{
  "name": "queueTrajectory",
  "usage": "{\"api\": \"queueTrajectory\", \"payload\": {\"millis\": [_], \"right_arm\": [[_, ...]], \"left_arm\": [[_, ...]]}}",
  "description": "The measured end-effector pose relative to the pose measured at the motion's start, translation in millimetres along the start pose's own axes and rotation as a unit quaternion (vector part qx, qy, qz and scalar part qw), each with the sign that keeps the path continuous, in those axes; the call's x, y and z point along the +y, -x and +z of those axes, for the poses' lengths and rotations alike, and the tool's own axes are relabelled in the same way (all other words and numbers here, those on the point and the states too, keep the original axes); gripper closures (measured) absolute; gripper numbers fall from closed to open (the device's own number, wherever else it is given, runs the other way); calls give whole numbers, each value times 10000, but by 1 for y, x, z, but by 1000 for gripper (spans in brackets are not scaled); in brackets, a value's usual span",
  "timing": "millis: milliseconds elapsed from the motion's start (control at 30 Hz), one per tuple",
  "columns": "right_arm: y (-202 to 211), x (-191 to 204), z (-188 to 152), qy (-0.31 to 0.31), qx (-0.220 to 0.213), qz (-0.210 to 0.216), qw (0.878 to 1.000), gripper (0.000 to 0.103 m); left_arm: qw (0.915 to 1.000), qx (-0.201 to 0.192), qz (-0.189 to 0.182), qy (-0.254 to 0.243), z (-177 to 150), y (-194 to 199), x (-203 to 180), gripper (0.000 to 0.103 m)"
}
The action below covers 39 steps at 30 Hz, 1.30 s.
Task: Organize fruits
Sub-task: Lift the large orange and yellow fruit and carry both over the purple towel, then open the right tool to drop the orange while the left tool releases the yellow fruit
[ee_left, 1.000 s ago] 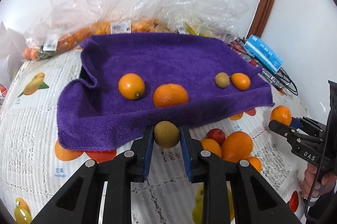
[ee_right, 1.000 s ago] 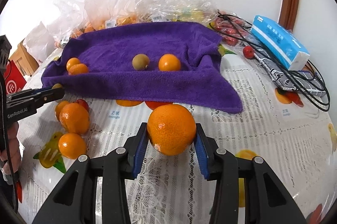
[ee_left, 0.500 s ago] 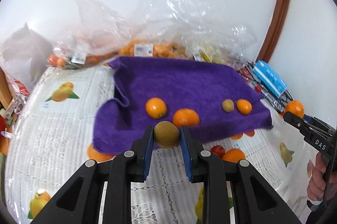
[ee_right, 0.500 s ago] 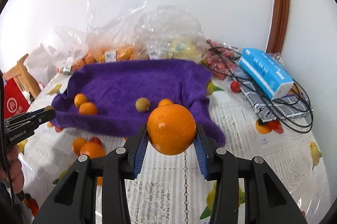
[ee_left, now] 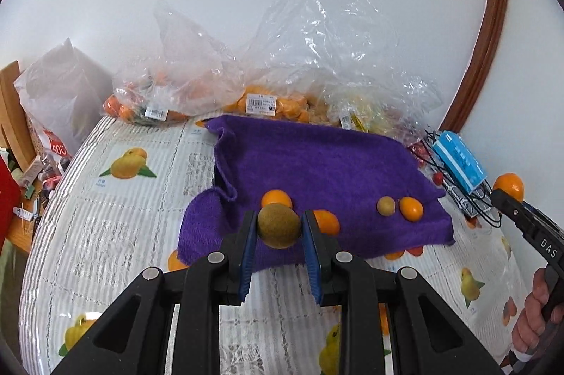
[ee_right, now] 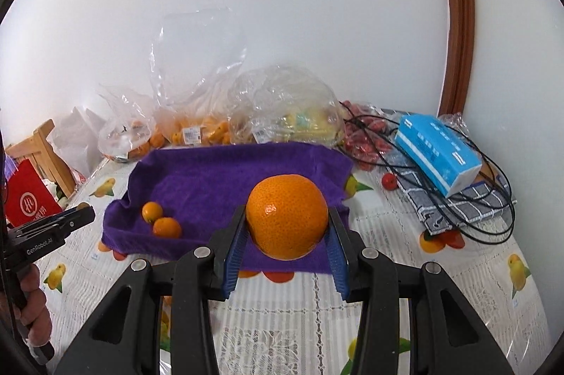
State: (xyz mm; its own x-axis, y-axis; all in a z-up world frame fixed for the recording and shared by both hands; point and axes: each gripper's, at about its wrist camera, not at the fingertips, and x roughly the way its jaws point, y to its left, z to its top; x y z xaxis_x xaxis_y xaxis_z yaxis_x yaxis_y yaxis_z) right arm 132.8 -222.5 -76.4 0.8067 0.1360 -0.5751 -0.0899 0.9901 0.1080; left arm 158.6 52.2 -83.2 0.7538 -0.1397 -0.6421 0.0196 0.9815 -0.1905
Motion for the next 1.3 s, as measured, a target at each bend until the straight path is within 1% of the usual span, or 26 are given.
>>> {"api": "queueTrajectory", "payload": {"millis": [267,533,667,733,800,867,933,1033,1133,1300], "right_arm": [[-27,8,10,46,40,134,9999,61],[-68,9,29,108,73,194,9997,61],[-83,12,36,205,37,240,9995,61],[-90,10,32,152,61,304,9994,61],[-101,8,24,99,198,382,9990,61],[-112,5,17,125,373,349,9986,61],[-118,2,13,117,383,328,9987,61],[-124,-5,10,28,439,295,9986,61],[-128,-11,7,-64,474,303,9984,61],[-134,-7,2,14,551,284,9981,61]], "left_arm": [[9997,-181,88,-112,21,-25,-6,79],[9999,-129,86,2,39,-63,-4,79],[9998,-145,143,49,33,-74,2,79],[9997,-36,202,93,27,-82,7,79],[9997,33,227,99,24,-87,10,79],[9996,57,258,135,21,-90,12,79],[9995,59,221,202,17,-91,12,79],[9997,67,228,94,15,-93,8,79],[9995,-13,300,-13,13,-92,4,79],[9994,34,335,-22,12,-98,4,79]]}}
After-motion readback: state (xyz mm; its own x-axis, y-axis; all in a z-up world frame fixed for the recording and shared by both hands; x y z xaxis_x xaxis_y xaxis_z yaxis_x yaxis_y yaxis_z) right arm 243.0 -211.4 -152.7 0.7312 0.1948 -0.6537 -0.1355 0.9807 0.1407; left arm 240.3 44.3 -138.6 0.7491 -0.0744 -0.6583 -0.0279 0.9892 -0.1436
